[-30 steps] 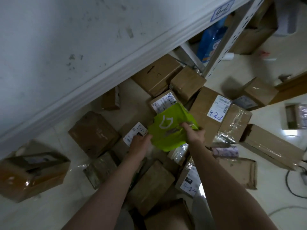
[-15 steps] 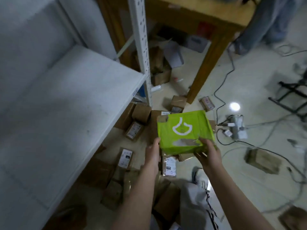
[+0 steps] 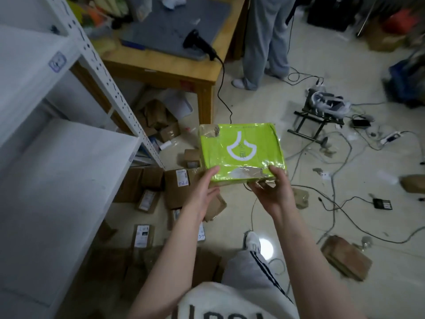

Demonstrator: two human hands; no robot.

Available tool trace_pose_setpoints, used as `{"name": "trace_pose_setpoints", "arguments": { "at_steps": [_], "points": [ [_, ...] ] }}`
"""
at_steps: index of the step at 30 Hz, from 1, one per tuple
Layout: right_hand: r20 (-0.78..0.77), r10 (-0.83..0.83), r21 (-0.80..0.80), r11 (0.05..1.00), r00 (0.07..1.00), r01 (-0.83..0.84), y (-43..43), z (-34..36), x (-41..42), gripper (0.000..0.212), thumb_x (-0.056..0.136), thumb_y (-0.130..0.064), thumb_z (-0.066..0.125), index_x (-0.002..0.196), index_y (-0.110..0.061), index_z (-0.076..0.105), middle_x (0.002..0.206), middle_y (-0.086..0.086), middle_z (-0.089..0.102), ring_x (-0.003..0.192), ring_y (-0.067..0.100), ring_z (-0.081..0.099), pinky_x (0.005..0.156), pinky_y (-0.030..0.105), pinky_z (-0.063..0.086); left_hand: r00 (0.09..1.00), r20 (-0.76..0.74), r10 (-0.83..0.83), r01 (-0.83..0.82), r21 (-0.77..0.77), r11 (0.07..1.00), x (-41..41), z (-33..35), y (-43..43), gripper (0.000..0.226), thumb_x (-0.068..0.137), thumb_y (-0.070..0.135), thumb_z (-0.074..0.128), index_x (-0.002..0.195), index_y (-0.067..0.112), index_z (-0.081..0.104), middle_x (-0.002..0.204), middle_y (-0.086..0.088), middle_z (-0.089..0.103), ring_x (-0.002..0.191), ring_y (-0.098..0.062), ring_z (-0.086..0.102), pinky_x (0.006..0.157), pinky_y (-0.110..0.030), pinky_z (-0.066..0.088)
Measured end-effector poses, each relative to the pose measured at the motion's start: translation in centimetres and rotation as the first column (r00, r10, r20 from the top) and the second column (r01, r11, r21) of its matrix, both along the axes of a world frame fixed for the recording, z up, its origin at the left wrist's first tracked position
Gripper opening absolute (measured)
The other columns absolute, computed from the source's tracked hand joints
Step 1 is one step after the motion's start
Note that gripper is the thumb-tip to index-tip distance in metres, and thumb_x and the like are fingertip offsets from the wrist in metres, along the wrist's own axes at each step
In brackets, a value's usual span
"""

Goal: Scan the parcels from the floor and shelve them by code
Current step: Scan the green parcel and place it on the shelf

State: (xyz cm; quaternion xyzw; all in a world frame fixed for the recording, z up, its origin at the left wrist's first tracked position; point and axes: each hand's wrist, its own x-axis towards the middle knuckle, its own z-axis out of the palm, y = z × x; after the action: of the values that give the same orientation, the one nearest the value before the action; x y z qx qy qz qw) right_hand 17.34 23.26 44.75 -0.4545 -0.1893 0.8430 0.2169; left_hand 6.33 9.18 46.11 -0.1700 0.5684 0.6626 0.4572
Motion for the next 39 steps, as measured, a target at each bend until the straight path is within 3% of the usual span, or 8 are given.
{"name": "trace_pose_setpoints", "arguments": {
  "at_steps": [3,6,13,21,28,32,35,39],
  "points": [
    [-0.031,0.045,0.006,0.999,0.999,-0.044,6.1,1.7,-0.3,0.015,0.084,-0.017,0.067,0.098,-0.016,0.064,0.116,0.015,0.059,0.118,0.035,0.058,0.102,0.052,0.048,0.997,-0.078,0.002,0.0,0.024,1.0,1.0,2.8,5.3,0.008,0.094,0.029,0.064,0.097,0.035,0.06,0.101,0.02,0.052,0.123,-0.025,0.053,0.112,-0.034,0.038],
    [-0.051,0.07,0.017,0.997,0.996,-0.07,12.2,3.6,-0.5,0.024,0.087,-0.017,0.066,0.109,-0.012,0.059,0.12,0.019,0.057,0.122,0.036,0.057,0.103,0.052,0.048,0.983,-0.17,0.063,-0.054,0.056,0.997,1.8,4.3,10.6,0.026,0.089,0.027,0.071,0.112,0.03,0.061,0.109,0.015,0.057,0.118,-0.022,0.056,0.108,-0.035,0.044],
    [-0.066,0.123,0.074,0.99,0.99,-0.118,20.3,6.8,-0.6,0.015,0.088,-0.029,0.067,0.095,-0.018,0.06,0.118,0.019,0.059,0.122,0.039,0.057,0.105,0.054,0.047,0.95,-0.28,0.137,-0.096,0.157,0.983,0.3,6.6,17.2,0.069,0.075,0.026,0.083,0.136,0.012,0.054,0.127,-0.004,0.064,0.102,-0.018,0.068,0.089,-0.031,0.057],
    [-0.085,0.094,0.032,0.995,0.992,-0.092,21.6,9.0,-5.1,0.022,0.09,-0.034,0.065,0.105,-0.019,0.061,0.122,0.02,0.056,0.111,0.038,0.061,0.104,0.055,0.047,0.916,-0.374,0.142,-0.093,0.146,0.985,-4.5,8.0,18.6,0.099,0.052,0.041,0.09,0.14,0.017,0.052,0.132,-0.001,0.063,0.118,-0.02,0.064,0.089,-0.031,0.058],
    [0.066,0.142,0.04,0.989,0.988,-0.145,22.1,9.4,-12.0,0.014,0.09,-0.023,0.065,0.088,-0.011,0.058,0.105,0.023,0.057,0.088,0.033,0.064,0.094,0.046,0.055,0.885,-0.443,0.141,-0.097,0.12,0.988,-12.6,9.1,18.8,0.056,0.082,0.017,0.079,0.132,0.008,0.056,0.126,-0.008,0.067,0.111,-0.02,0.067,0.091,-0.034,0.057],
    [0.072,0.204,0.021,0.978,0.976,-0.206,21.6,11.2,-17.6,0.016,0.094,-0.017,0.059,0.097,-0.002,0.055,0.094,0.02,0.056,0.085,0.032,0.061,0.086,0.044,0.055,0.73,-0.68,0.072,-0.102,-0.004,0.995,-17.2,10.4,18.0,0.076,0.063,0.032,0.092,0.129,0.021,0.055,0.12,0.003,0.068,0.111,-0.016,0.065,0.093,-0.035,0.054],
    [0.021,0.236,0.007,0.972,0.971,-0.236,20.5,12.7,-21.5,0.045,0.092,-0.022,0.064,0.122,0.001,0.04,0.111,0.025,0.051,0.107,0.04,0.06,0.091,0.051,0.053,0.562,-0.827,-0.001,-0.165,-0.113,0.98,-19.4,11.6,16.7,0.106,0.047,0.047,0.093,0.138,0.022,0.045,0.134,-0.002,0.055,0.121,-0.017,0.057,0.1,-0.038,0.051],
    [-0.003,0.357,0.044,0.933,0.934,-0.356,18.9,13.9,-25.3,0.063,0.09,-0.035,0.065,0.135,0.0,0.037,0.132,0.027,0.041,0.109,0.043,0.058,0.095,0.057,0.051,0.347,-0.925,-0.152,-0.276,-0.256,0.926,-20.9,13.5,14.9,0.125,0.053,0.03,0.098,0.154,0.012,0.026,0.143,-0.004,0.033,0.13,-0.011,0.038,0.106,-0.021,0.032]
  ]
}}
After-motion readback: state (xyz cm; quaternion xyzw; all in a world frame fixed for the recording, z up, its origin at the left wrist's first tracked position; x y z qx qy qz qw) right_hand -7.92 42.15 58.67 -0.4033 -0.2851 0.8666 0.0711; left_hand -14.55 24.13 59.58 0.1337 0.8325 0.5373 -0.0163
